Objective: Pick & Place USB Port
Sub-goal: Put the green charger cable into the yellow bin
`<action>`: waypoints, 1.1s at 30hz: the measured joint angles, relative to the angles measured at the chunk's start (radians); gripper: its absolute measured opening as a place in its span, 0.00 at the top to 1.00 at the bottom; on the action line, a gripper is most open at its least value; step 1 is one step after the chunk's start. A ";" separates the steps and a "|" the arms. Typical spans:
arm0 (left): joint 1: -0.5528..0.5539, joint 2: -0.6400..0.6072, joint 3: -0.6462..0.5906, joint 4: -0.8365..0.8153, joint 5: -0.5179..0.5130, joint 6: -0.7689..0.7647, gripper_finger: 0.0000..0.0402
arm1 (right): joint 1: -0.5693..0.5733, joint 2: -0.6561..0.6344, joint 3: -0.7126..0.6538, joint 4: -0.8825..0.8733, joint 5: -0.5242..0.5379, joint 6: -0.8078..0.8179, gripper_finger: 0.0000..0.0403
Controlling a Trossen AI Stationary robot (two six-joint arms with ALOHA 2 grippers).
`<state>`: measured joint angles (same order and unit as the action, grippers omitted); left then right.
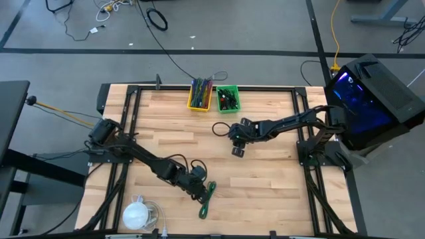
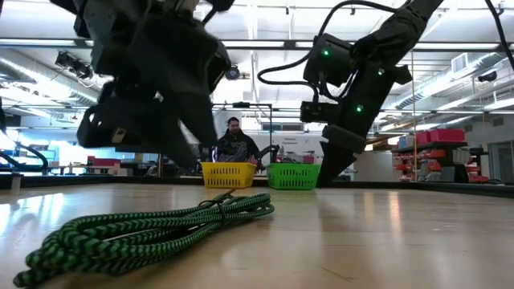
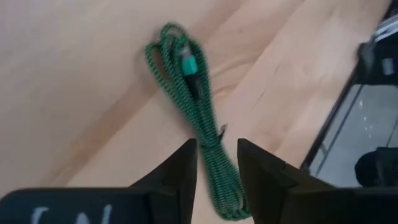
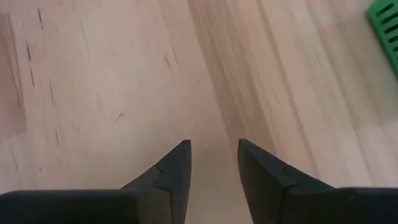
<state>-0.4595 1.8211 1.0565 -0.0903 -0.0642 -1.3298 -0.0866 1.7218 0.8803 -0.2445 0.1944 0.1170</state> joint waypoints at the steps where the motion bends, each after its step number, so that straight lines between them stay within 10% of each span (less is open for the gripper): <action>1: 0.000 0.007 0.000 0.000 0.009 -0.002 0.69 | -0.002 0.000 -0.004 0.006 0.000 0.002 0.68; 22: 0.021 0.133 0.001 0.144 -0.013 0.011 0.61 | -0.002 0.000 -0.008 0.078 -0.001 -0.003 0.68; 33: 0.060 0.136 0.000 0.132 0.002 0.138 0.97 | -0.002 0.000 -0.007 0.079 -0.001 -0.001 0.68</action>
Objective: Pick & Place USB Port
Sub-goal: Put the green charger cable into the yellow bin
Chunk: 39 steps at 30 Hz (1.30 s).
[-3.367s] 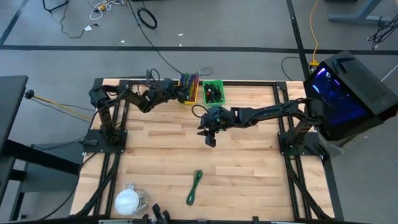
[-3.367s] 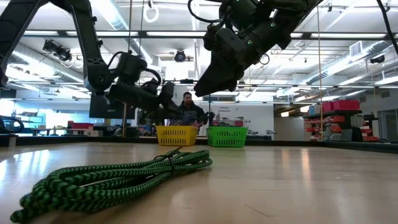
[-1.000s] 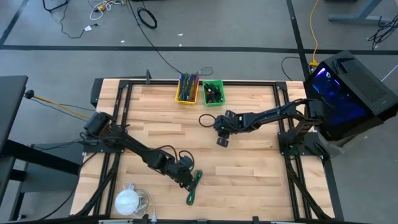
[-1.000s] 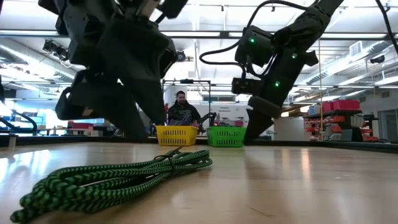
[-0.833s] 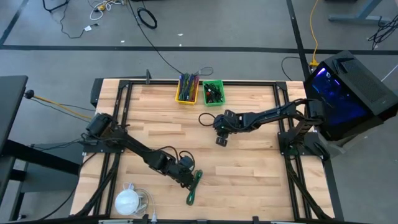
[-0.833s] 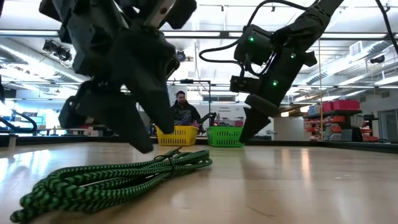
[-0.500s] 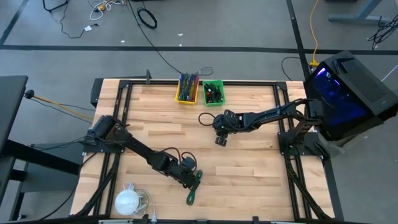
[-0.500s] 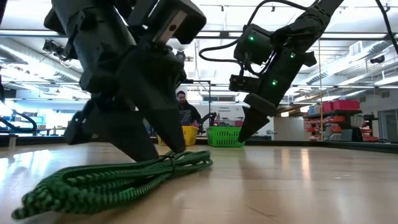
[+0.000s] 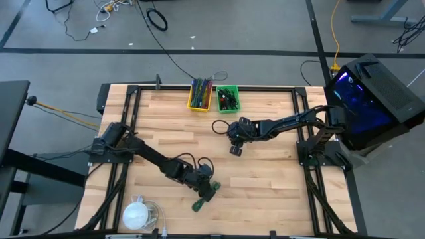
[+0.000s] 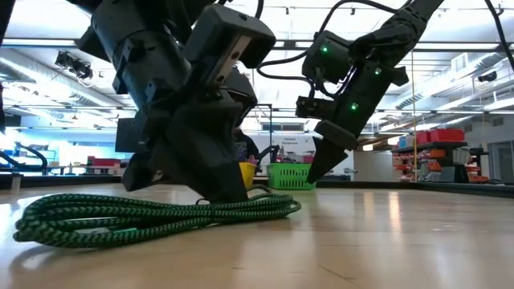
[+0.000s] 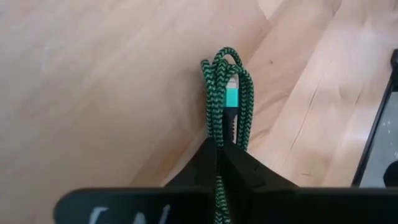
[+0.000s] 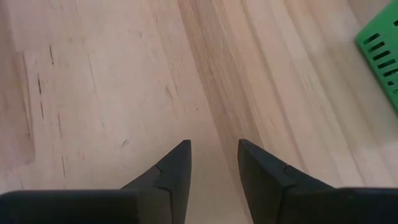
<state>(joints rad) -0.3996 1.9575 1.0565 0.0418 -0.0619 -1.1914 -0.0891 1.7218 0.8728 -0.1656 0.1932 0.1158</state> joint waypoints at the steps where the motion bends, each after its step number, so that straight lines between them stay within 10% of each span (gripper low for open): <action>1: 0.000 0.000 0.000 0.003 0.000 0.006 0.98 | 0.000 0.000 0.000 0.000 0.000 0.000 0.68; 12: 0.023 -0.123 0.006 -0.041 -0.001 0.149 0.99 | -0.008 0.000 0.000 0.002 0.001 -0.019 0.68; 25: 0.255 -0.584 -0.011 -0.647 -0.308 0.462 0.99 | -0.010 0.000 -0.001 0.030 0.000 0.030 0.68; 31: 0.509 -0.735 -0.078 -0.614 -0.219 0.686 0.99 | -0.008 0.000 -0.001 0.060 -0.002 0.051 0.68; 39: 0.903 -0.779 -0.244 -0.209 0.141 0.919 0.99 | -0.008 0.000 -0.001 0.117 -0.005 0.090 0.68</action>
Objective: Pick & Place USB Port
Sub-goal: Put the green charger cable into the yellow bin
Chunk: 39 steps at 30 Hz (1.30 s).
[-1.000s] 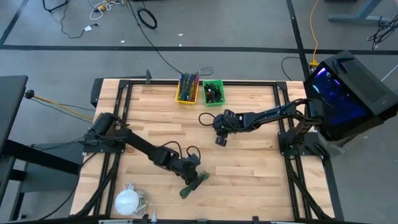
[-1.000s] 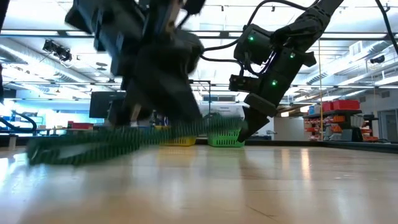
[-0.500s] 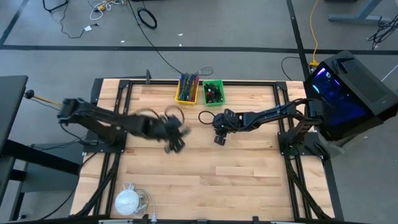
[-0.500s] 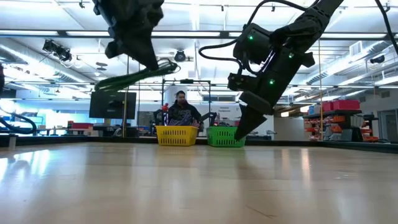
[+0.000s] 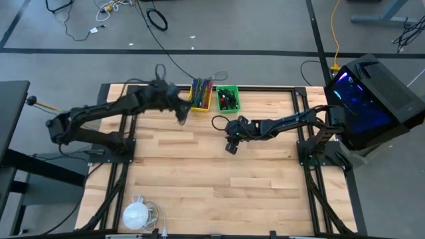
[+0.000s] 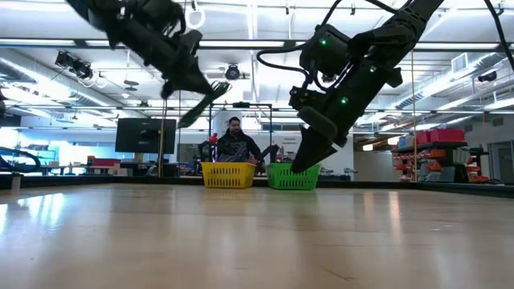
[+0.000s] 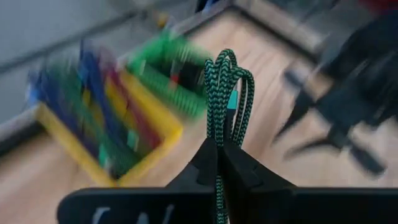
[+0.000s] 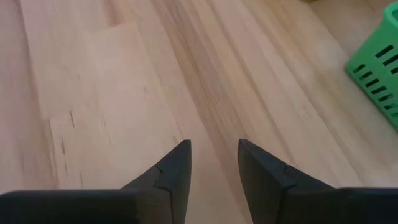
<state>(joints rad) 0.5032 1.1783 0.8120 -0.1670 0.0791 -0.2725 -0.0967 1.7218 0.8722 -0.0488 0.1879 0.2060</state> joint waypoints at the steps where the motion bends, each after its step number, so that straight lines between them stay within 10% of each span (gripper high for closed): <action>1: 0.033 0.003 -0.019 0.078 0.050 0.016 0.99 | 0.000 0.000 0.000 0.006 -0.002 0.005 0.68; 6: 0.163 0.014 -0.108 0.399 0.232 0.077 0.99 | 0.000 0.000 0.000 0.029 -0.004 0.022 0.68; 26: 0.267 0.398 -0.220 1.119 0.318 -0.079 0.99 | 0.015 0.000 0.000 0.128 -0.023 0.048 0.68; 39: 0.273 0.537 -0.203 1.208 0.341 -0.056 0.99 | 0.026 0.000 0.000 0.137 -0.021 0.048 0.68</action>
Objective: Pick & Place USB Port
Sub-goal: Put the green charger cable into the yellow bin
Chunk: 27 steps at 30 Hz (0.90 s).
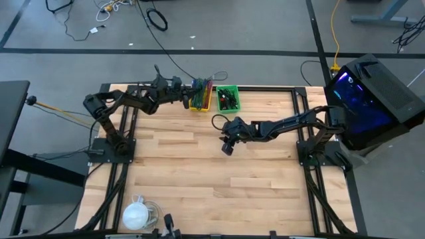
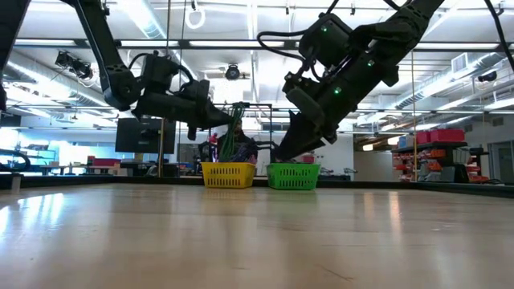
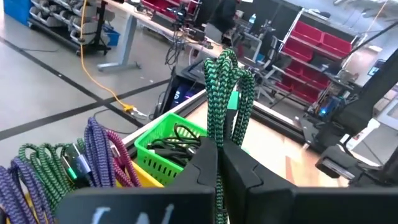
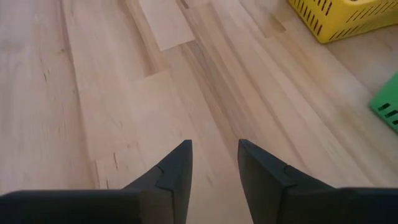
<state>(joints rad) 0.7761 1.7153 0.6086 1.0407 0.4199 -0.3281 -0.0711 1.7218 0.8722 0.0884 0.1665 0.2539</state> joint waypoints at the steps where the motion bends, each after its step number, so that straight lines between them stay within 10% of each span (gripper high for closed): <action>1: 0.001 0.000 0.000 -0.001 0.000 0.006 0.99 | 0.000 0.000 0.000 0.004 0.000 0.000 0.68; 27: -0.035 0.005 0.001 0.012 -0.148 0.052 0.99 | 0.001 0.000 0.000 0.059 0.001 0.000 0.68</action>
<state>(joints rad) 0.7411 1.7202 0.6094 1.0527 0.2718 -0.2757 -0.0704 1.7218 0.8726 0.1471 0.1673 0.2537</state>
